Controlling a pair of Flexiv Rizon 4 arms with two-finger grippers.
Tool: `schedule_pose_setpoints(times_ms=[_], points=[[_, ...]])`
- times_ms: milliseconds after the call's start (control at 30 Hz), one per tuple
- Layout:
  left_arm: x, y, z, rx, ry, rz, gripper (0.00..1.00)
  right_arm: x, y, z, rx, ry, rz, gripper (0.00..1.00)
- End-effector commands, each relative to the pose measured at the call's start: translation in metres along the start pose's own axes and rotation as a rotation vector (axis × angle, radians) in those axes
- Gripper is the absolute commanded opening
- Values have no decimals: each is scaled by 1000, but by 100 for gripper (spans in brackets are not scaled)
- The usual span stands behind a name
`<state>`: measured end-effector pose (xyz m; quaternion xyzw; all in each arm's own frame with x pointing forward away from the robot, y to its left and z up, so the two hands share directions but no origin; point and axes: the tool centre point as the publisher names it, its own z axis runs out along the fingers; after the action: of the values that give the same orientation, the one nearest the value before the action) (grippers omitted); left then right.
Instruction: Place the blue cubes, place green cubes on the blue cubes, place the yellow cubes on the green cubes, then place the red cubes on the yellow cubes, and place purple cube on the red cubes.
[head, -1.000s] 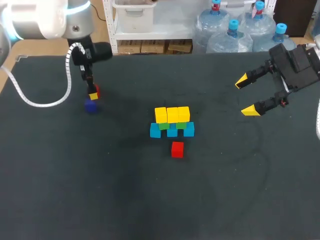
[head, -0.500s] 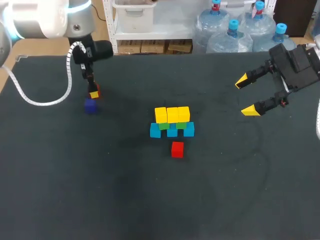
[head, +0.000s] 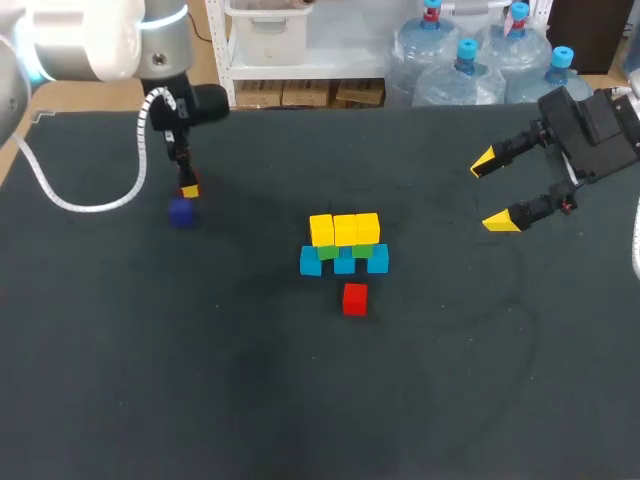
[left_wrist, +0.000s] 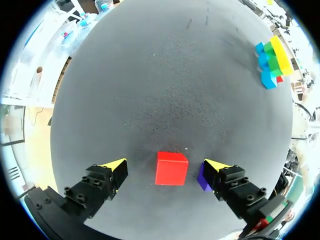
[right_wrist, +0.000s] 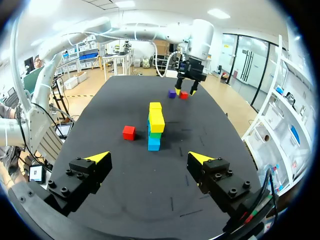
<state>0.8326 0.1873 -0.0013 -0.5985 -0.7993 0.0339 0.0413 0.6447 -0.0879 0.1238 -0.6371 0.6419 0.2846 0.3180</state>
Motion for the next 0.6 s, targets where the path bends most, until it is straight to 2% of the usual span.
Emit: schedule_pose_setpoints(times_ms=[33,167,233,300,367,600], points=[[-2,6,2,15,6,0,100,0,0,0,1,-1,-1,100],[0,5,5,21,2,-3,100,0,0,0,1,-1,-1,100],[1,4,6,23,0,-4,60,0,0,0,1,-1,-1,100],[1,4,6,24,-2,-2,36,0,0,0,1,-1,-1,100],[2,3,7,25,-4,-3,0,0,0,0,1,-1,-1,100],[4,-2,8,24,-14,-2,0,0,0,0,1,-1,-1,100]])
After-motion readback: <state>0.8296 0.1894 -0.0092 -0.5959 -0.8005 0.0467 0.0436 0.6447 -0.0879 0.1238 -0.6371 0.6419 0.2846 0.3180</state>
